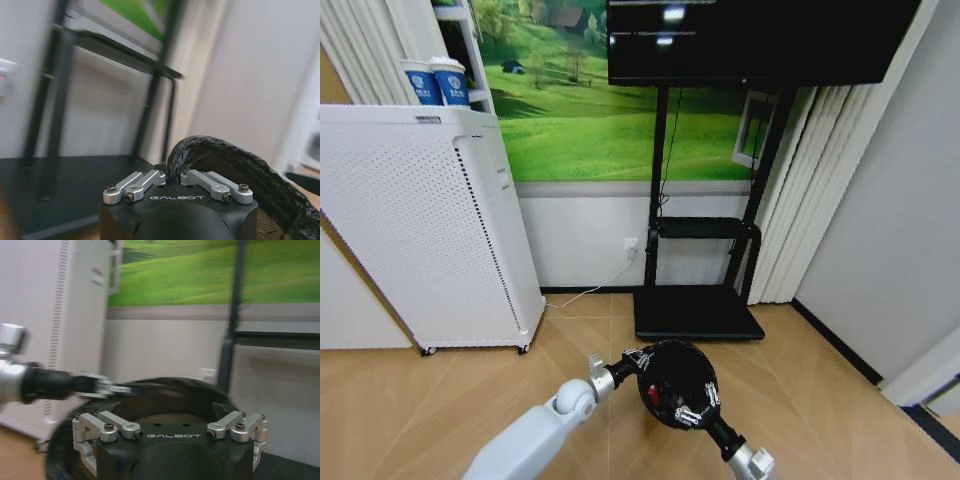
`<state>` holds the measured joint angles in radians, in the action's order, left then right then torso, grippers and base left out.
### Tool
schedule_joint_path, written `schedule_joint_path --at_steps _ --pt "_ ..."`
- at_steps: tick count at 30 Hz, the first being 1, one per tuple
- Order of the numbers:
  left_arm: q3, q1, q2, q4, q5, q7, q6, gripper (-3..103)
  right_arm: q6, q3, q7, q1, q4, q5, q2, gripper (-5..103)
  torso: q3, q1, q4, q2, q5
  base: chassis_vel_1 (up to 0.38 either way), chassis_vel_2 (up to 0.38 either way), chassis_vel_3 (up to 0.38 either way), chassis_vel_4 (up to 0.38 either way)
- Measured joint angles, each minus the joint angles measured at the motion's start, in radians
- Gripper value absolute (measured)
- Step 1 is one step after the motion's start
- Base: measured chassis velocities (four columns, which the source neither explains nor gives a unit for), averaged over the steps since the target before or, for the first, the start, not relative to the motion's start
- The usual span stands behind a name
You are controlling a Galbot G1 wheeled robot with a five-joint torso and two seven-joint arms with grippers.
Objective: Pick up the trash bin and place the garbage on the floor into it.
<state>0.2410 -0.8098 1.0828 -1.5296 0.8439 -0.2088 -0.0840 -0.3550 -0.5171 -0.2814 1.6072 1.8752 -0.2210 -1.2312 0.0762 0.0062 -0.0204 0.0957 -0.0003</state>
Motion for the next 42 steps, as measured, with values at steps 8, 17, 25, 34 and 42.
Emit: schedule_joint_path --at_steps 8,17,25,34,42 --pt "-0.247 -0.205 -0.076 -0.225 0.093 0.27 0.058 7 0.198 -0.025 0.585 -0.086 0.011 -0.227 -0.002 103 0.0 0.0 0.0006 0.0 0.0002 0.0 0.0 0.0 0.0" --pt "-0.785 -0.676 -0.074 -0.48 0.104 0.381 0.08 7 0.224 -0.078 0.679 -0.088 -0.001 -0.347 -0.004 100 0.0 0.0 0.0006 0.0 0.0 0.0 0.0 0.0 0.0" --pt "-1.103 -0.991 0.068 -0.542 0.028 0.358 0.098 7 0.22 -0.105 0.677 -0.072 0.011 -0.357 -0.028 100 0.0 0.0 -0.0001 0.0 -0.0003 0.0 0.0 0.0 0.0" --pt "-1.291 -1.238 0.336 -0.546 -0.012 0.33 0.056 7 0.238 -0.1 0.675 -0.152 -0.02 -0.411 -0.01 100 0.0 0.0 0.0006 0.0 0.0003 0.0 0.0 0.0 0.0" --pt "-1.314 -1.233 0.382 -0.464 -0.04 0.288 -0.02 7 0.235 -0.108 0.672 -0.152 -0.044 -0.443 0.015 100 0.0 0.0 0.0002 0.0 0.0004 0.0 0.0 0.0 0.0"
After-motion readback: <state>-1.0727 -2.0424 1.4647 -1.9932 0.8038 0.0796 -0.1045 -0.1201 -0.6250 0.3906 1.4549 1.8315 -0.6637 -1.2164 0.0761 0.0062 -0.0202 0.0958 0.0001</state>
